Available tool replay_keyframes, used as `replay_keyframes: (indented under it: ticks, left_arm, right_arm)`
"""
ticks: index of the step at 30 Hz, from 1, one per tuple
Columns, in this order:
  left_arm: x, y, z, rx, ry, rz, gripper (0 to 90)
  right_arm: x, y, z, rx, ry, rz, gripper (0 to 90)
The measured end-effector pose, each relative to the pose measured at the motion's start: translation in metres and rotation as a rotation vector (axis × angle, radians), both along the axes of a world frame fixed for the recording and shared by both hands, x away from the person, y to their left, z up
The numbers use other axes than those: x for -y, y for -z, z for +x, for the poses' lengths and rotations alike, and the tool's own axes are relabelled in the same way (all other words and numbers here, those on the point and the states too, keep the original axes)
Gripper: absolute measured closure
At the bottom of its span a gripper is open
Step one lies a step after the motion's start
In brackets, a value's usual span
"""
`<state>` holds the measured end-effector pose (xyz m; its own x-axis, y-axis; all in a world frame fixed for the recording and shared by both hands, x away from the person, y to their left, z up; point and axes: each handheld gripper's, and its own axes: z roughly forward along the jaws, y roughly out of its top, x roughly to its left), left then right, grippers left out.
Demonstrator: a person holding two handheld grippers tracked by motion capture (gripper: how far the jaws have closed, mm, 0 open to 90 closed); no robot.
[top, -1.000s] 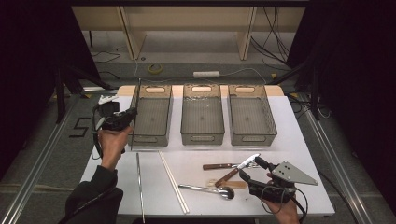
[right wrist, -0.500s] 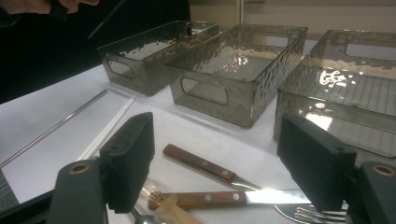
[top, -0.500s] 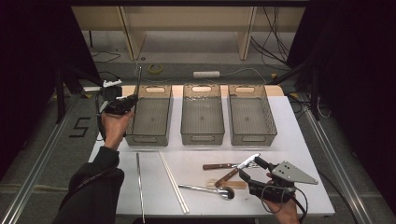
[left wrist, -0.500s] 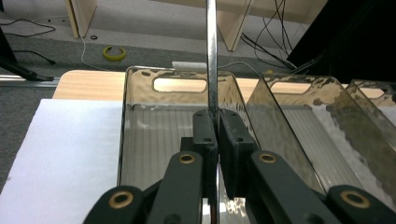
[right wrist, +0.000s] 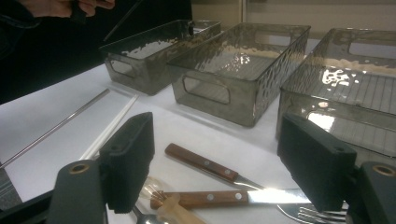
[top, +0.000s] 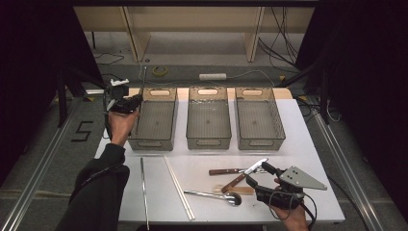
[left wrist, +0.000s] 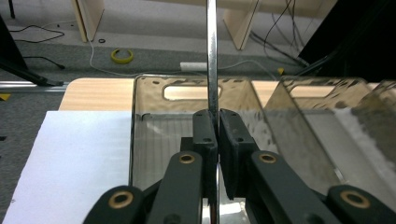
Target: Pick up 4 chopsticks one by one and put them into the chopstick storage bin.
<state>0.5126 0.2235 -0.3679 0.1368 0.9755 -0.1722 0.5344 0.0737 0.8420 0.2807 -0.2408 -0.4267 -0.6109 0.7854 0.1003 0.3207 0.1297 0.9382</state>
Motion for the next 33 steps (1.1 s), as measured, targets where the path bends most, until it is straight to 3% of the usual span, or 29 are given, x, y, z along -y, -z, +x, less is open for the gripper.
replay_keyframes:
  ticks: [2,6,15,20,33]
  left_arm:
    - [0.0,0.005,0.003,-0.002,-0.003,-0.002,85.2]
    - [0.002,0.01,0.008,-0.003,0.002,0.034,85.2]
    - [0.002,0.027,0.012,-0.001,0.004,0.022,85.2]
    - [0.001,0.037,0.013,-0.022,-0.001,0.025,85.2]
    - [-0.002,0.046,0.011,-0.065,-0.001,0.035,84.3]
  right_arm:
    - [0.0,0.0,0.0,-0.001,-0.002,0.0,28.4]
    - [0.0,0.0,0.0,-0.001,-0.003,0.0,28.4]
    - [0.0,-0.001,-0.001,-0.001,-0.007,0.0,28.4]
    - [0.0,-0.001,-0.001,0.001,-0.006,0.003,28.4]
    - [0.0,-0.001,-0.001,0.002,-0.005,0.003,28.4]
